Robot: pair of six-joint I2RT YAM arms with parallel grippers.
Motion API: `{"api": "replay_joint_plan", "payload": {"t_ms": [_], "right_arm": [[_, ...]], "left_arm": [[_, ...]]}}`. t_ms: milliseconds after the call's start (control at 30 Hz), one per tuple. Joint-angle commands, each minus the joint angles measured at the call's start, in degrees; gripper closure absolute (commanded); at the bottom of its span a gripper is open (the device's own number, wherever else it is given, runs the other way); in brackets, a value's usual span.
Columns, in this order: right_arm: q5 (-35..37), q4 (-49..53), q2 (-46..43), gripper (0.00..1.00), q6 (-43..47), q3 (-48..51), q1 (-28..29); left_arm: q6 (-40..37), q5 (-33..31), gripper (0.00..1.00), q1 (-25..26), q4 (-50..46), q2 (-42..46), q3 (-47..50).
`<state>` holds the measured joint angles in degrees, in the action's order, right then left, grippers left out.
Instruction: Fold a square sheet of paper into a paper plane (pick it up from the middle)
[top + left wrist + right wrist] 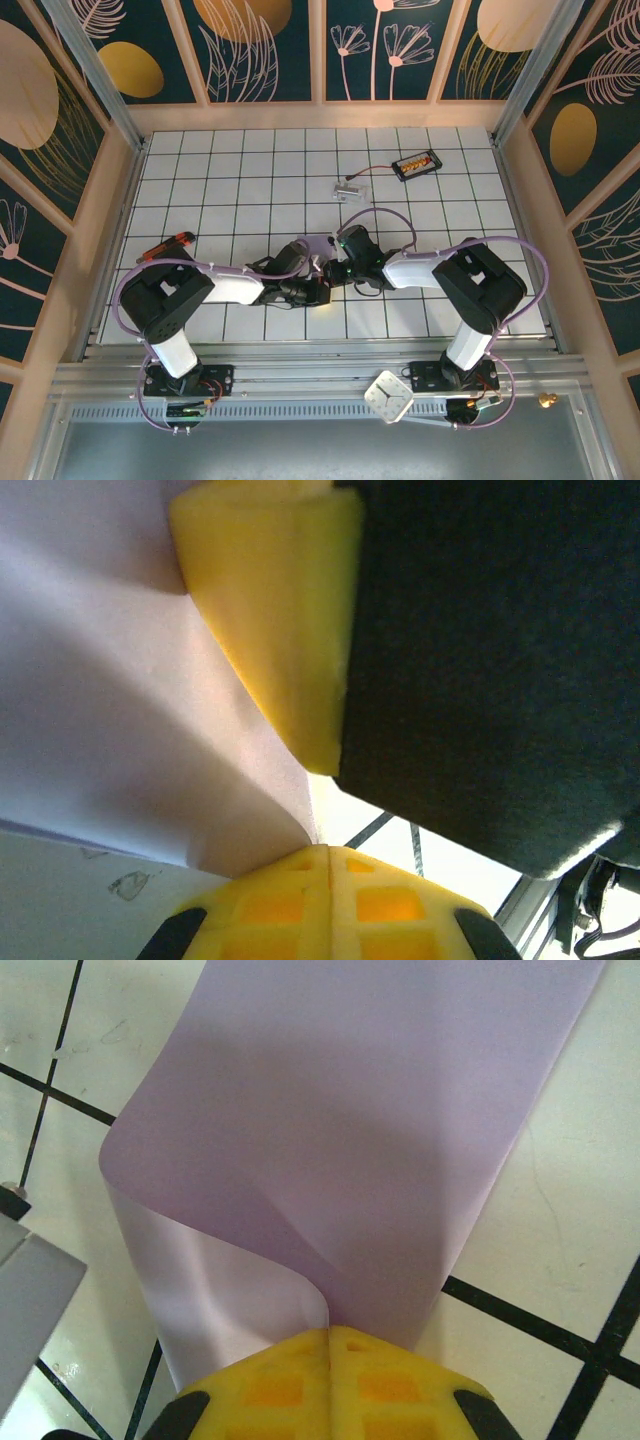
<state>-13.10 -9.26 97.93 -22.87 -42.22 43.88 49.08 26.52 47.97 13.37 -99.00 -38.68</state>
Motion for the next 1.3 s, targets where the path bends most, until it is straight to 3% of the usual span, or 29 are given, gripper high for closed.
{"api": "replay_joint_plan", "payload": {"t_ms": [0,233,467,1000,1267], "right_arm": [[2.7,5.0,2.1,1.00,-0.7,2.4,0.1],[2.8,5.0,2.3,1.00,-0.4,2.4,0.0],[2.6,4.8,2.5,1.00,-0.4,2.4,0.0],[2.4,4.7,2.5,1.00,0.1,2.2,-0.2],[2.6,5.0,2.3,1.00,0.1,2.1,-0.2]], "left_arm": [[-0.1,1.9,1.00,1.3,-3.2,-0.3,1.9],[1.2,2.5,1.00,0.8,-0.2,6.4,2.2],[5.1,0.9,1.00,-4.1,4.3,10.2,5.2],[5.5,-0.3,1.00,-5.5,7.3,4.1,3.6],[2.4,-1.1,1.00,-5.5,3.3,1.8,2.3]]}}
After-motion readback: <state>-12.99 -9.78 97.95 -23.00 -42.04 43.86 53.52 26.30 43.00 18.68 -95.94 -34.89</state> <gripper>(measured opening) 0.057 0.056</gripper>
